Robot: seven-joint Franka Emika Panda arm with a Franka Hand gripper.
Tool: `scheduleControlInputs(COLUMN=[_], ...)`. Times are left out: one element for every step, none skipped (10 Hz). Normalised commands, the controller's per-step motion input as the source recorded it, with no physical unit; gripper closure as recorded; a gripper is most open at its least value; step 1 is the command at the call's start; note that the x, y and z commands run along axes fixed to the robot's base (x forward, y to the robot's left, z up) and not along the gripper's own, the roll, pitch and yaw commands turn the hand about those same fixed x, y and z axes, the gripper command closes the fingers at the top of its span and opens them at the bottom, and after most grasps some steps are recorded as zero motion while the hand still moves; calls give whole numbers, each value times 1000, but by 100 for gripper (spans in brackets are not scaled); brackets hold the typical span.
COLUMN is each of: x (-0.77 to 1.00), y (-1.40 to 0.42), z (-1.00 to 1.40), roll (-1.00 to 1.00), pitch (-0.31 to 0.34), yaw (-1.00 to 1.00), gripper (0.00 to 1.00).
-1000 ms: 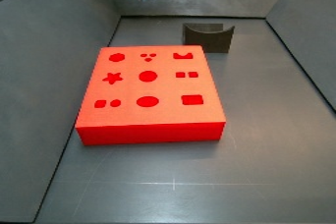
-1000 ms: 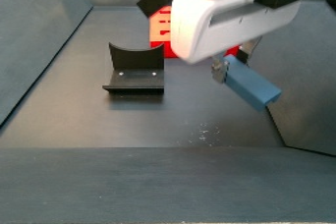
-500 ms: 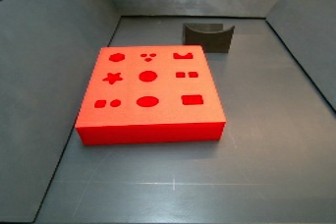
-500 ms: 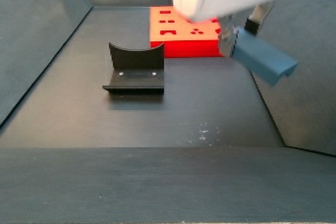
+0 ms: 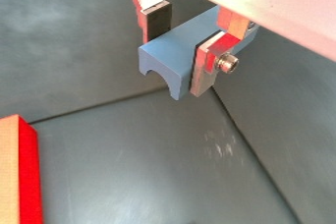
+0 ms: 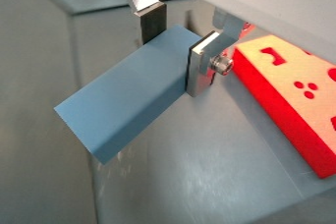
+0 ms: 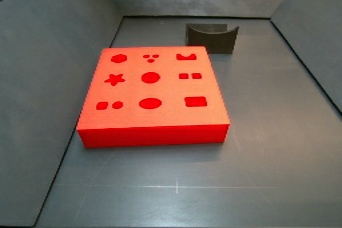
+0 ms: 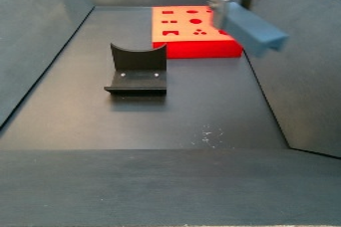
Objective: Pick up the arch object. Move up. Place the arch object on the fixture. Regrasp the arch object. Rotate the arch object. Move to above the board. Insert the arch object.
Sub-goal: Place the arch object on the fixture.
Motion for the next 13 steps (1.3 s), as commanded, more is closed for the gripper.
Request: scheduleControlInputs(x=[1000,1000,1000,1000,1000,1000,1000,1000,1000,1000,1000,1000,725], y=[-423,-412,-377,-352,-318,-297,-265,-250,-226,-203,-184,-165,-231], z=[-21,-24,-29,-30,-30,-32,-32,-32,-30,-27,-25,-22,56], roll=[148,156,186,173,152,136,120,111,109,111,113,116,-1000], pitch=[-166,-161,-149,-95,-21,19,43,52,66,86,101,115,96], yaw=[-1000,-1000,-1000,-788,-459,-295,-162,-116,-66,-19,5,22,-17], gripper=[100,100,100,100,100,100,100,100,100,100,100,100,100])
